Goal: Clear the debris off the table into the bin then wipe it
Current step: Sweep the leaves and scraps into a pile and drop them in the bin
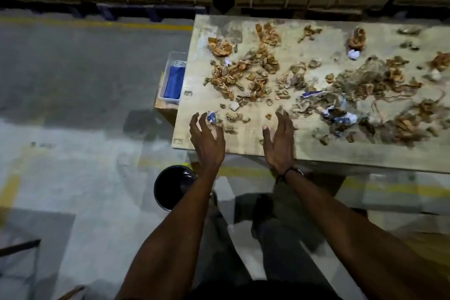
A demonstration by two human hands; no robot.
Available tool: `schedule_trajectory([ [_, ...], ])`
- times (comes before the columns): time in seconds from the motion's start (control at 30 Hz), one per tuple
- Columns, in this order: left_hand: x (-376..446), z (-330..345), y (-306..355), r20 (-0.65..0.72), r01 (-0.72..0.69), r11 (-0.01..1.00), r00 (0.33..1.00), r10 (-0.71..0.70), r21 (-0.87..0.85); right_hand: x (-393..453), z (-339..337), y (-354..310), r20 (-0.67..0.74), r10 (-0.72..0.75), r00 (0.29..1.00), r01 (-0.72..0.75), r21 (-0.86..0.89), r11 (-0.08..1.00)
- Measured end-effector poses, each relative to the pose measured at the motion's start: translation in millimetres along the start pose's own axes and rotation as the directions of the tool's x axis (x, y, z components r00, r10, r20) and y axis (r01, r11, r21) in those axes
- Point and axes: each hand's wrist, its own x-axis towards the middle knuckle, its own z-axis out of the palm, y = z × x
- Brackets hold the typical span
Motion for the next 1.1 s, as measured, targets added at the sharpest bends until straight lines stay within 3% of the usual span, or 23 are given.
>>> schedule_trajectory([
  [0.2, 21, 58, -37, 0.239, -0.06, 0.949, 0.971, -0.016, 0.308, 17, 70, 16, -0.087, 0.232, 0.969, -0.242, -0.13, 0.962],
  [0.33, 26, 70, -42, 0.259, -0.136, 0.913, 0.965, 0.034, 0.386, 29, 97, 14, -0.225, 0.256, 0.94, -0.31, -0.251, 0.917],
  [0.63, 81, 128, 4, 0.377, -0.3, 0.926, 0.905, 0.199, 0.23, 92, 100, 19, -0.206, 0.152, 0.967, -0.215, -0.327, 0.92],
  [0.77, 97, 131, 17, 0.403, -0.349, 0.927, 0.874, 0.27, 0.136, 110, 89, 21, -0.198, 0.147, 0.969, -0.188, -0.206, 0.96],
  [0.93, 111, 91, -1, 0.223, -0.341, 0.939, 0.92, 0.322, 0.049, 93, 86, 6, -0.286, 0.173, 0.943, -0.191, -0.034, 0.981],
  [1.03, 149, 86, -20, 0.099, -0.211, 0.977, 0.972, 0.212, -0.013, 89, 94, 4, -0.274, 0.165, 0.948, -0.174, -0.011, 0.985],
  [1.1, 175, 94, -25, 0.141, -0.156, 0.987, 0.977, 0.16, -0.034, 95, 98, 3, -0.269, 0.197, 0.943, -0.202, 0.011, 0.979],
])
